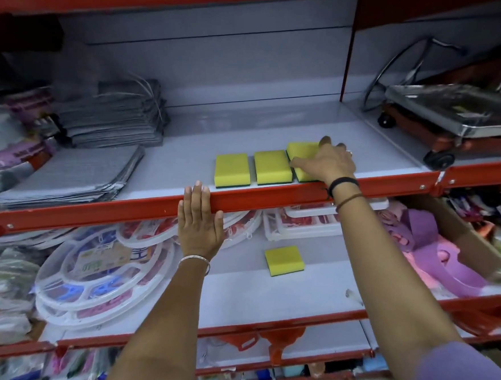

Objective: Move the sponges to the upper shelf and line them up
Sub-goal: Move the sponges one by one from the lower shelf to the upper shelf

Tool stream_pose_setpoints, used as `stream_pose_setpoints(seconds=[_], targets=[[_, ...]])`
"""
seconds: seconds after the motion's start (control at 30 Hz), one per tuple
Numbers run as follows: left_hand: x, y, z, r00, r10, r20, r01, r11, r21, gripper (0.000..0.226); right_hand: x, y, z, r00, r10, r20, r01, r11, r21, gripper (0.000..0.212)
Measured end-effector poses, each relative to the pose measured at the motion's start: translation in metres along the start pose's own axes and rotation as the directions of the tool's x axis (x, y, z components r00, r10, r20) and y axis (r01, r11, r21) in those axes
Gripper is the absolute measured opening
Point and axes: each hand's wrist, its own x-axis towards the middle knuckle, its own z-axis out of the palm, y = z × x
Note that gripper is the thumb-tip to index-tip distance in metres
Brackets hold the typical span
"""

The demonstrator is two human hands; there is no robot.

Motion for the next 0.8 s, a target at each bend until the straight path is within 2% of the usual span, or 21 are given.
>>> stream_pose_setpoints(seconds=[0.13, 0.23, 0.3, 0.37, 0.43, 0.5, 0.57, 0.6, 0.67, 0.73, 0.8], targets=[[0.0, -0.002, 0.005, 1.0, 0.005, -0.021, -0.004, 1.0, 0.009, 0.053, 0.01, 0.005, 0.02, 0.997, 0.037, -0.074, -0.039, 0.999, -0.019, 0.08], [-0.001, -0.003, 0.007, 0.999, 0.008, -0.039, -0.008, 1.0, 0.005, 0.053, 0.015, 0.007, 0.026, 0.996, 0.045, -0.079, -0.049, 0.997, -0.053, 0.079], [-0.002, -0.002, 0.007, 0.999, 0.006, -0.036, -0.006, 1.0, 0.003, 0.053, 0.011, 0.006, 0.025, 0.988, 0.017, -0.15, -0.026, 0.998, -0.058, 0.079], [-0.001, -0.002, 0.008, 0.999, -0.003, -0.032, 0.003, 1.0, 0.002, 0.053, 0.0, 0.004, 0.024, 0.949, -0.082, -0.305, 0.077, 0.997, -0.027, 0.072], [-0.001, -0.002, 0.007, 0.999, 0.012, -0.041, -0.011, 1.0, 0.002, 0.056, -0.02, 0.006, 0.024, 0.876, -0.162, -0.454, 0.222, 0.972, 0.081, 0.057], [0.0, -0.002, 0.008, 0.998, 0.024, -0.05, -0.023, 1.0, 0.002, 0.059, -0.045, 0.011, 0.035, 0.796, -0.222, -0.563, 0.381, 0.907, 0.181, 0.04], [-0.001, -0.002, 0.008, 0.999, 0.018, -0.047, -0.018, 1.0, -0.001, 0.058, -0.069, 0.021, 0.056, 0.719, -0.334, -0.61, 0.537, 0.824, 0.181, 0.028], [-0.001, -0.002, 0.008, 0.999, 0.014, -0.046, -0.014, 1.0, 0.001, 0.056, -0.079, 0.027, 0.068, 0.693, -0.396, -0.602, 0.594, 0.787, 0.166, 0.023], [-0.001, -0.001, 0.008, 0.999, 0.001, -0.043, -0.001, 1.0, -0.003, 0.053, -0.092, 0.042, 0.096, 0.687, -0.505, -0.523, 0.652, 0.745, 0.137, 0.017], [-0.002, -0.002, 0.01, 0.999, -0.001, -0.047, 0.0, 1.0, -0.01, 0.054, -0.095, 0.061, 0.127, 0.732, -0.57, -0.374, 0.643, 0.76, 0.101, 0.021], [-0.003, -0.002, 0.012, 0.999, 0.0, -0.051, 0.0, 1.0, -0.016, 0.055, -0.093, 0.086, 0.157, 0.82, -0.544, -0.178, 0.566, 0.815, 0.119, 0.03]])
